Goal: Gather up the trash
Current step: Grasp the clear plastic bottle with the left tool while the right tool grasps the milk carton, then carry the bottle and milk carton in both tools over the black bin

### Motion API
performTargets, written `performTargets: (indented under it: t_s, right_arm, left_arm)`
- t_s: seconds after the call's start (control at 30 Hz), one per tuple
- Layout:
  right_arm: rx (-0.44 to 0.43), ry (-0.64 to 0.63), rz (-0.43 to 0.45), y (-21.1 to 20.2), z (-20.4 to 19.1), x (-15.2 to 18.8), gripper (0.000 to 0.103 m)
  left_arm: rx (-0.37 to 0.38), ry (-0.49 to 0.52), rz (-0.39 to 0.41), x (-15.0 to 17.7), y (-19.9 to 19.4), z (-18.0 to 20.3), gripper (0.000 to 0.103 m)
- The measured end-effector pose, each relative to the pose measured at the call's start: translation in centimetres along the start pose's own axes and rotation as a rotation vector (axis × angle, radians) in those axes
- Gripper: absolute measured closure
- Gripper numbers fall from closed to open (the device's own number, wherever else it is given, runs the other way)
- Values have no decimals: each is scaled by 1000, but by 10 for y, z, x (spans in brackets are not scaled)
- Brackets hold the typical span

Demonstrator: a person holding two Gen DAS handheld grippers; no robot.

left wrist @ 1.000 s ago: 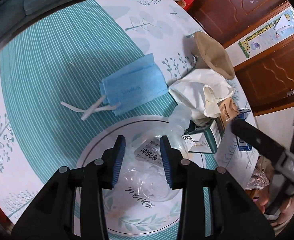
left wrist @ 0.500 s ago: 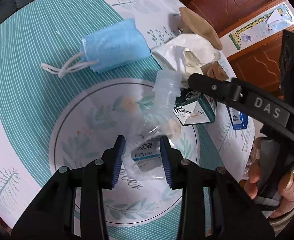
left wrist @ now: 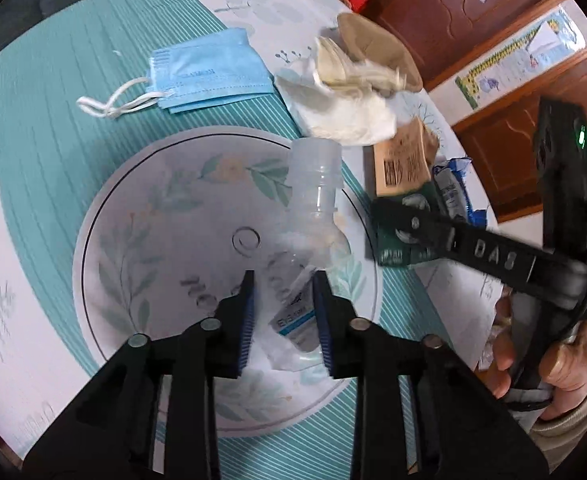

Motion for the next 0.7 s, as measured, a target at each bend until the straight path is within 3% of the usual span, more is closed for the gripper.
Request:
performTargets:
  t_s: [0.2, 0.37, 0.7]
  right_arm:
    - [-125, -18, 26, -30, 11, 41, 66]
    - [-201, -38, 57, -71, 22, 83, 66]
    - [-266, -63, 107, -162, 89, 194, 66]
  left_arm:
    - [-33, -13, 15, 34, -12, 15, 86]
    - [-4, -26, 24, 72, -26, 40, 86]
    - [29, 87, 69, 148, -70, 131, 86]
Point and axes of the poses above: each gripper's, at about its wrist camera, not at the fingertips, and y roughly the way its jaws point, z to its right, x to its underside, the point moved 7 cm from there along y, roughly the way its jaws point, and after that the axes turned 3 degrees about y, right-handed, at the moved point
